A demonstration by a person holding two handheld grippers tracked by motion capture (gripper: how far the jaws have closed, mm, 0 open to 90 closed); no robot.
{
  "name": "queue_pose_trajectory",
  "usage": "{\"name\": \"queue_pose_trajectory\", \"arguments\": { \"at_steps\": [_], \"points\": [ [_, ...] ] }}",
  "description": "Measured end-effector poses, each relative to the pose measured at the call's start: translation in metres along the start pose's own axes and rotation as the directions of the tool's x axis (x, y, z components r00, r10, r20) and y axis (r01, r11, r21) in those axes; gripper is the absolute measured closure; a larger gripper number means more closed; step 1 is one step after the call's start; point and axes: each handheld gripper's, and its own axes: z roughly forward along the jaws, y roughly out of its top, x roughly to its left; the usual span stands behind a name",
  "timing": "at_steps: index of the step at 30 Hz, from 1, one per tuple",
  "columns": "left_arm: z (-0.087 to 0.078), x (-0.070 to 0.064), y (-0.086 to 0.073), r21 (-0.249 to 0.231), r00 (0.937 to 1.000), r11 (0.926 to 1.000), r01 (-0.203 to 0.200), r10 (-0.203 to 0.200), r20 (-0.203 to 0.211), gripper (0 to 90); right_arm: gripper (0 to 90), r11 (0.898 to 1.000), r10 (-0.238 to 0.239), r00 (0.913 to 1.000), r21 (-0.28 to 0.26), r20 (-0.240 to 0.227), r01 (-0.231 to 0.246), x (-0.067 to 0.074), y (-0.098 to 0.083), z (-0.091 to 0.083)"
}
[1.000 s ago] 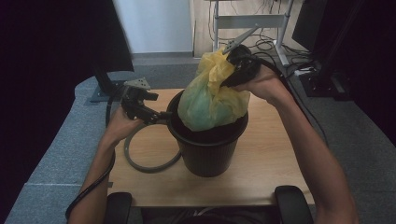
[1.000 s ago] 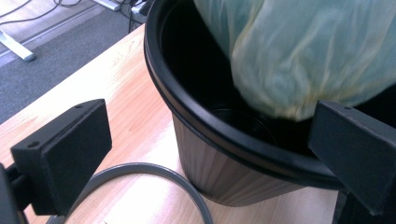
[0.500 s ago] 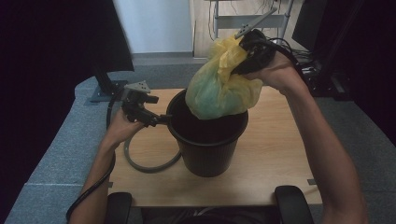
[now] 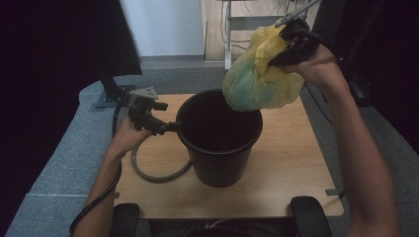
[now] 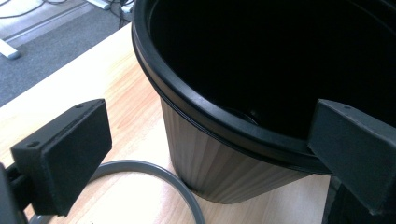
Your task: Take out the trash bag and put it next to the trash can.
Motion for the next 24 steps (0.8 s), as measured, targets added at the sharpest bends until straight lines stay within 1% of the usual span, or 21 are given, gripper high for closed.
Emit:
{"name": "queue_pose_trajectory", "arguments": {
  "at_steps": [3,7,13,18,24],
  "points": [
    [0.000,0.000,0.000,-0.001,1.0000,1.0000,0.000,0.000,0.003,0.0,74.8,1.000,0.018,0.9991,0.003,0.038,-0.018,-0.008,-0.006,-0.006],
    [0.000,0.000,-0.001,-0.003,1.0000,1.0000,0.001,-0.001,0.007,0.0,74.8,0.999,0.041,0.9956,0.009,0.085,-0.041,-0.018,-0.014,-0.013],
    [0.001,0.000,-0.001,-0.003,0.9999,1.0000,0.003,-0.003,0.015,0.0,74.8,0.997,0.076,0.9859,0.014,0.149,-0.079,-0.031,-0.029,-0.019],
    [0.002,-0.001,-0.001,-0.005,0.9999,1.0000,0.004,-0.004,0.017,0.0,74.8,0.995,0.095,0.9788,0.023,0.182,-0.100,-0.039,-0.043,-0.019],
    [0.002,0.000,-0.001,-0.011,0.9999,0.9999,0.007,-0.007,0.012,0.0,74.8,0.992,0.109,0.9742,0.035,0.198,-0.118,-0.046,-0.061,-0.008]
  ]
}}
